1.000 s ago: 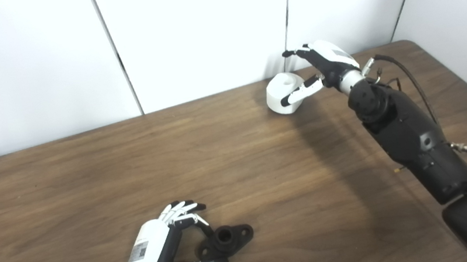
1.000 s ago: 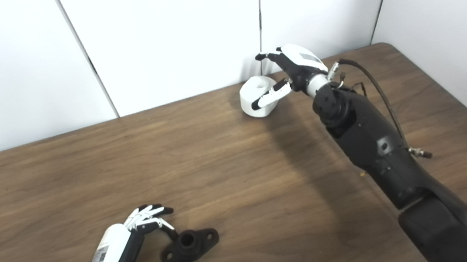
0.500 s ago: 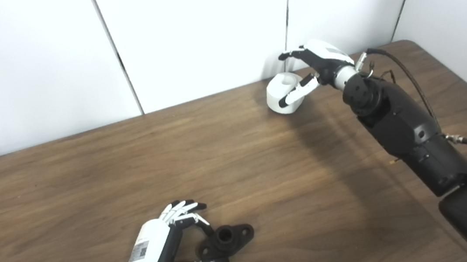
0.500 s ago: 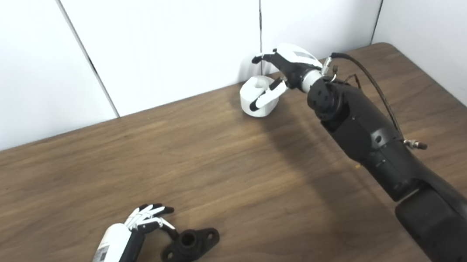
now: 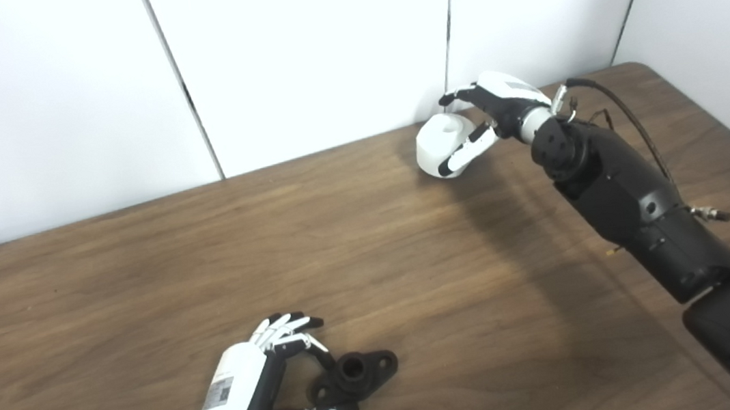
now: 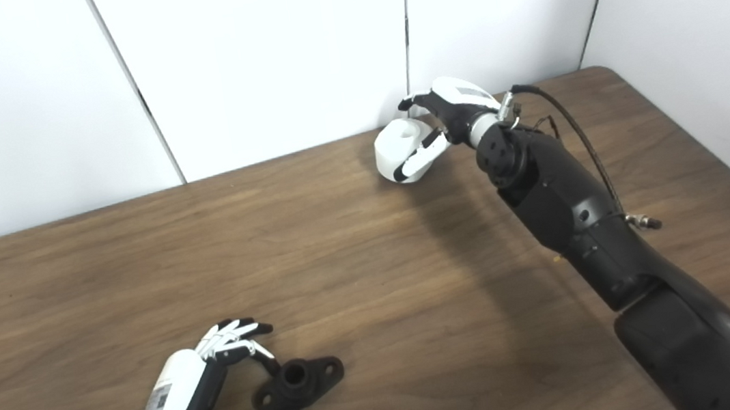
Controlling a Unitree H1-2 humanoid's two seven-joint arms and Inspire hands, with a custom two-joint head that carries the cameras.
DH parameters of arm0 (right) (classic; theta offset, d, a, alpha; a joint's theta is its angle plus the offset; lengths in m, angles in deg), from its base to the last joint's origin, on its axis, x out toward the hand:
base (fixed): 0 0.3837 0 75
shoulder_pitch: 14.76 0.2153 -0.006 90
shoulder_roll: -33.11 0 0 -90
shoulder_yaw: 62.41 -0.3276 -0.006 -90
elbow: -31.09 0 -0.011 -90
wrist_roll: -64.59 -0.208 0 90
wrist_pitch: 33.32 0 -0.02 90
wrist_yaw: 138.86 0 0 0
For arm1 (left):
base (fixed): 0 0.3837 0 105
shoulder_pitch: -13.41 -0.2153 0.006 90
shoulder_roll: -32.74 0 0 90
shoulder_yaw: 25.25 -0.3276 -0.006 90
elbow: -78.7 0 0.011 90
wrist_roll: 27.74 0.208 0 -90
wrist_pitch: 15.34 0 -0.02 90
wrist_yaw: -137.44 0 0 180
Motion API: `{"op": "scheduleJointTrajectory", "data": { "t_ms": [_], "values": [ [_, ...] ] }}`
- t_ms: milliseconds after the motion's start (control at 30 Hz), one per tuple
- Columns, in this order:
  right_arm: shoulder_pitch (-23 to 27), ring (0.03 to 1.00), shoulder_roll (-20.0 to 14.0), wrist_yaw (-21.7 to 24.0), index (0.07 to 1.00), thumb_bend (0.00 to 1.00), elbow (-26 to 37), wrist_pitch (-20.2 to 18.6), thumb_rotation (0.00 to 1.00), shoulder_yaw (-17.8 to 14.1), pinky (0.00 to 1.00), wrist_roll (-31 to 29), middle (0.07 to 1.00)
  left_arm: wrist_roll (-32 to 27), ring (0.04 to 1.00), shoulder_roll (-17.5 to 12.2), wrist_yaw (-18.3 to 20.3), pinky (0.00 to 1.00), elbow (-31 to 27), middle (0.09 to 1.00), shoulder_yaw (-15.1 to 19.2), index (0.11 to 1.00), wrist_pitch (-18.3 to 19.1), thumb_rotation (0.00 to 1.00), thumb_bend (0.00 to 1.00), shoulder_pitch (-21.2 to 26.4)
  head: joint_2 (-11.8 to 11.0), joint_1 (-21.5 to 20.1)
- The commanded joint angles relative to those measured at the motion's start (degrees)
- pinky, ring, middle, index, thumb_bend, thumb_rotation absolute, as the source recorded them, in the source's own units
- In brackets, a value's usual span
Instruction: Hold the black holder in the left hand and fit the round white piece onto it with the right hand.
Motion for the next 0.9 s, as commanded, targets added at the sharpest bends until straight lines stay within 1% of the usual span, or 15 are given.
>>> {"op": "scheduleJointTrajectory", "data": {
  "t_ms": [0,267,633,833,867],
  "values": [
    [3.4,1.000,-1.6,-0.6,0.868,0.97,0.3,0.0,0.36,-0.2,1.00,0.8,0.949,0.0,0.894,-0.4,4.2,0.92,3.5,0.819,-1.5,0.488,2.4,0.04,0.52,-2.2,0.0,0.0],
    [3.5,1.000,-1.4,-1.4,0.861,0.96,-1.2,0.6,0.36,-0.1,1.00,0.7,0.959,-0.2,0.899,-0.3,4.7,0.92,3.2,0.823,-1.5,0.488,3.0,0.04,0.52,-2.2,0.0,-0.1],
    [3.8,1.000,-1.3,-1.6,0.837,0.96,-1.9,0.9,0.38,0.5,1.00,1.1,0.967,-0.2,0.895,-0.3,4.2,0.92,3.5,0.820,-1.4,0.487,2.3,0.04,0.52,-2.2,0.0,0.0],
    [3.8,1.000,-1.0,-1.8,0.808,0.95,-1.8,1.1,0.38,0.4,1.00,0.8,0.966,-0.1,0.898,-0.3,4.5,0.92,3.6,0.823,-1.5,0.488,2.6,0.04,0.52,-2.1,0.0,0.0],
    [3.9,1.000,-0.9,-1.8,0.791,0.95,-1.8,1.0,0.37,0.4,1.00,0.9,0.966,-0.1,0.899,-0.3,4.5,0.92,3.6,0.823,-1.5,0.488,2.7,0.05,0.52,-2.1,0.0,0.0]
  ]
}}
